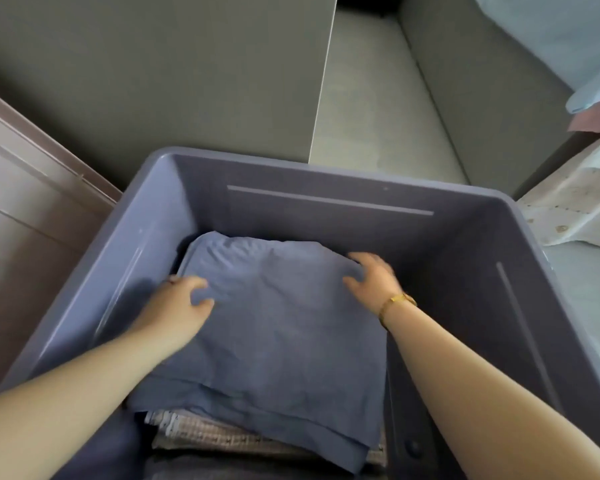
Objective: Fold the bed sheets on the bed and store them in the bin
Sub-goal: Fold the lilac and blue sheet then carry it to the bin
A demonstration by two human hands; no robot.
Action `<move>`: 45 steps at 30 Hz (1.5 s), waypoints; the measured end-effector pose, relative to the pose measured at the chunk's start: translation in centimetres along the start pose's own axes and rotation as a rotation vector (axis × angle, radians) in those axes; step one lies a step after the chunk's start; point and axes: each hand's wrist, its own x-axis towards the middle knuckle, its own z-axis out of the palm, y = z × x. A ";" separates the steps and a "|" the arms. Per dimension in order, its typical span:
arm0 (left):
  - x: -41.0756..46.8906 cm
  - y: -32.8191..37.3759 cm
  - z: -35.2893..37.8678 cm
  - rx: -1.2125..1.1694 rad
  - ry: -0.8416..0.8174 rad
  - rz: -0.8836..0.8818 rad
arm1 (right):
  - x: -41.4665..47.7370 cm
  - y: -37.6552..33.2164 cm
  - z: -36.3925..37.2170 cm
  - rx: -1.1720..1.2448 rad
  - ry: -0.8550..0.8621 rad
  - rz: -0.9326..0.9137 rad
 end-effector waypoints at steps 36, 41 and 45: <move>3.5 1.8 -0.8 -0.270 0.222 -0.104 | -1.1 4.1 -3.0 0.406 0.064 0.485; 4.1 2.9 3.1 0.464 0.088 0.388 | -2.2 3.9 0.4 -0.265 -0.043 0.199; 5.2 2.9 6.5 0.794 -0.271 0.432 | -2.1 3.1 3.8 -0.494 -0.374 0.050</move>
